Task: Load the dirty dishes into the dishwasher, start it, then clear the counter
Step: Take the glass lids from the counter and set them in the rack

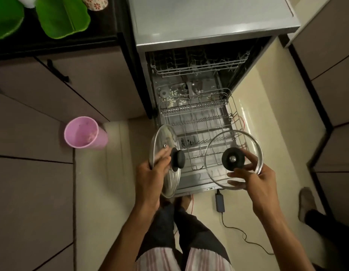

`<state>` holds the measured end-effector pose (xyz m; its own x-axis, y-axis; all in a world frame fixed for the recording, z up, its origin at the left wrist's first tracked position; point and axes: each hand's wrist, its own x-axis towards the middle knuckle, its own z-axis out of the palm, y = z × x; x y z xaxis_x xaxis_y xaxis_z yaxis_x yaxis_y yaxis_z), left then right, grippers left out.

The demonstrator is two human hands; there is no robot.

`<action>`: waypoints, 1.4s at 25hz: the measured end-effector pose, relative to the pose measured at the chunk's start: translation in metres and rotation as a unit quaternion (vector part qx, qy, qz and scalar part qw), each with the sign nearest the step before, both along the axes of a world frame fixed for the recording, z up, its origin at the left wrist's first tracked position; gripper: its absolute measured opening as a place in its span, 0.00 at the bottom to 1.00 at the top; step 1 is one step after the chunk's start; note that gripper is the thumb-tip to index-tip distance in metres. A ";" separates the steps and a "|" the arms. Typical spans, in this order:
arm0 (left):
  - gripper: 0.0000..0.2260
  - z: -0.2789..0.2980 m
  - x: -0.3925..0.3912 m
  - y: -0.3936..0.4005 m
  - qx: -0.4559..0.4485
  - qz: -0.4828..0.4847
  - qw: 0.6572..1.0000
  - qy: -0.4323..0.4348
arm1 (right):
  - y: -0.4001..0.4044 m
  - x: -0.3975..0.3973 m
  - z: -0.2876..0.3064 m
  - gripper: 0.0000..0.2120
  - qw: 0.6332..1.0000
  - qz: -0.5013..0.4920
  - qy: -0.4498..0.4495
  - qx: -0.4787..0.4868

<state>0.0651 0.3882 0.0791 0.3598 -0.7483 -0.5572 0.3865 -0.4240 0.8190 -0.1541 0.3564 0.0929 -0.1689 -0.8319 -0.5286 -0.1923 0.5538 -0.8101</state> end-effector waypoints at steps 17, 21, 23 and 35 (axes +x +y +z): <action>0.13 -0.208 -0.106 -0.076 0.072 -0.034 0.997 0.010 | -0.038 -0.081 -0.230 0.26 0.994 -0.008 0.068 0.083; 0.13 -0.263 -0.145 -0.097 0.062 -0.024 0.998 0.011 | -0.062 -0.127 -0.284 0.21 0.986 0.017 0.156 0.052; 0.13 -0.286 -0.161 -0.108 0.056 -0.021 0.998 0.016 | -0.079 -0.149 -0.307 0.21 0.977 0.044 0.208 0.015; 0.13 -0.338 -0.193 -0.130 0.038 -0.006 0.999 0.019 | -0.174 -0.223 -0.391 0.13 0.827 0.272 0.488 -0.069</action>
<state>-0.1277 0.2585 -0.2586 0.3275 -0.7074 -0.6263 0.4114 -0.4900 0.7686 -0.3769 0.1821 -0.2978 -0.0404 -0.9662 -0.2544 -0.9816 0.0859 -0.1705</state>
